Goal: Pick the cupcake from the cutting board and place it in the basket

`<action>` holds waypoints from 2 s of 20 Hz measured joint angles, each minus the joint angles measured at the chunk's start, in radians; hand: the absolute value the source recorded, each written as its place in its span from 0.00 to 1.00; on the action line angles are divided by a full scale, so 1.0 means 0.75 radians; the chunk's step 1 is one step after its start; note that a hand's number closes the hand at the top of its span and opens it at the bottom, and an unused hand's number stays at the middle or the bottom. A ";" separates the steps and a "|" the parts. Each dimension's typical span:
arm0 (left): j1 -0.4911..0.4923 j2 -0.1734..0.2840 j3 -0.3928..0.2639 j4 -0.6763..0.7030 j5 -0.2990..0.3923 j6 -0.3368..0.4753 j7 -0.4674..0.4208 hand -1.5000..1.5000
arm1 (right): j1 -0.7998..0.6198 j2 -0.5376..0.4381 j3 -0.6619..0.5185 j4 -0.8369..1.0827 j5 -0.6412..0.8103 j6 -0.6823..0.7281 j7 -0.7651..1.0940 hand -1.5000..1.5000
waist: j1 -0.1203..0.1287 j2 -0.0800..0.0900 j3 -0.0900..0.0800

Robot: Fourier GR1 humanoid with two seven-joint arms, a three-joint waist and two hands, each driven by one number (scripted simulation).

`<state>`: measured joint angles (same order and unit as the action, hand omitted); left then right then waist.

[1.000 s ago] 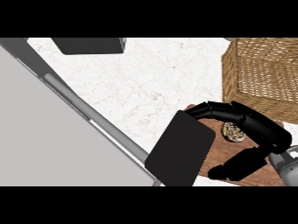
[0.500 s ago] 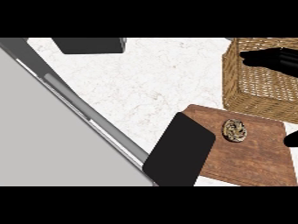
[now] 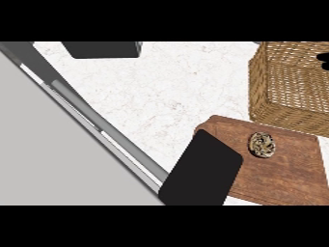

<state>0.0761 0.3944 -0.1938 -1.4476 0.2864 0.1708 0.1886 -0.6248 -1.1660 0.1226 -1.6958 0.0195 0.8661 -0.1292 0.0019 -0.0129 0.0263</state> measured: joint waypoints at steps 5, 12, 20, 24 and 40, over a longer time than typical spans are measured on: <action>-0.002 -0.010 0.011 0.008 0.003 -0.014 -0.007 0.50 | 0.022 -0.046 0.007 0.020 0.088 0.019 -0.065 0.00 | 0.004 0.001 0.002; -0.009 -0.014 0.026 0.030 -0.011 -0.022 -0.002 0.50 | 0.071 0.024 0.049 0.025 0.153 -0.022 -0.090 0.00 | 0.005 0.000 0.001; -0.003 -0.024 0.036 0.037 -0.030 -0.032 -0.004 0.50 | 0.187 0.162 0.103 0.032 0.282 -0.127 -0.163 0.00 | 0.004 0.000 0.000; -0.002 -0.037 0.031 0.029 -0.049 -0.024 0.000 0.50 | 0.234 0.256 0.170 0.040 0.387 -0.204 -0.165 0.00 | 0.007 0.001 0.002; 0.009 -0.062 0.046 0.008 -0.092 -0.019 0.032 0.50 | 0.331 0.432 0.313 0.213 0.737 -0.423 -0.302 0.00 | 0.008 0.000 0.001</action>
<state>0.0829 0.3482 -0.1591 -1.4420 0.2173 0.1563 0.2125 -0.3763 -0.8421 0.3570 -1.5360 0.5724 0.5486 -0.3558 0.0076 -0.0126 0.0272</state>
